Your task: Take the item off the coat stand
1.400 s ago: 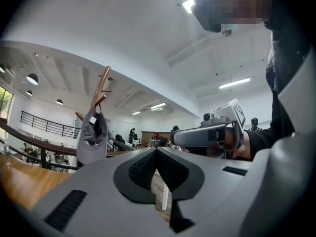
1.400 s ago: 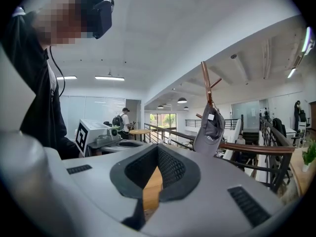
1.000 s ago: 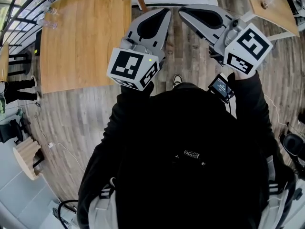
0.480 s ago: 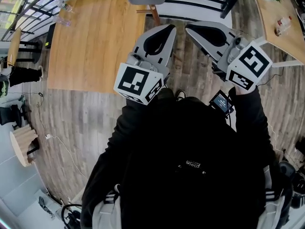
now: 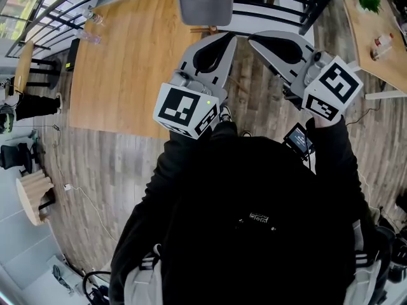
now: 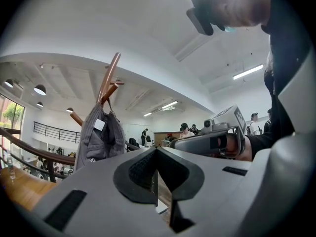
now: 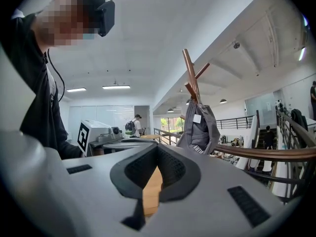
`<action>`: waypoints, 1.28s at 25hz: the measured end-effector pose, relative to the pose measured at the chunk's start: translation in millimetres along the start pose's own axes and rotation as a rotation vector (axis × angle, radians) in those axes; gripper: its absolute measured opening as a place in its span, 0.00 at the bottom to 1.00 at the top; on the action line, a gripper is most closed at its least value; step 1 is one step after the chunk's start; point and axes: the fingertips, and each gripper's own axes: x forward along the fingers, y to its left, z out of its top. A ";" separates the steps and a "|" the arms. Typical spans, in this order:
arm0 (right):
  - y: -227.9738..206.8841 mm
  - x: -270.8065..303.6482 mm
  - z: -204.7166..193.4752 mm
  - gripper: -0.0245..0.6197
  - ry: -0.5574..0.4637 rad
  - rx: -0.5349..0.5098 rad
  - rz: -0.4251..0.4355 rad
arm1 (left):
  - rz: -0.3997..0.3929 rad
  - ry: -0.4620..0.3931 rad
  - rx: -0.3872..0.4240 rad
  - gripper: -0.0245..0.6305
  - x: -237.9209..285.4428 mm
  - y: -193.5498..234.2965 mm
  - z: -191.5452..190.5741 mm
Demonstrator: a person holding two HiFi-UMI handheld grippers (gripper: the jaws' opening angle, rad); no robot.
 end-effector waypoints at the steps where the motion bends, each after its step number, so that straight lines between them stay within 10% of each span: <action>1: -5.5 3.0 1.9 0.06 -0.004 0.000 -0.006 | -0.007 -0.003 0.006 0.04 4.6 3.4 1.9; 26: -98.0 66.6 62.7 0.07 -0.092 -0.072 -0.377 | -0.067 -0.109 0.079 0.04 28.1 135.8 43.6; 32: -116.0 58.2 71.8 0.26 -0.086 -0.081 -0.428 | -0.047 -0.107 0.081 0.25 40.2 142.1 44.7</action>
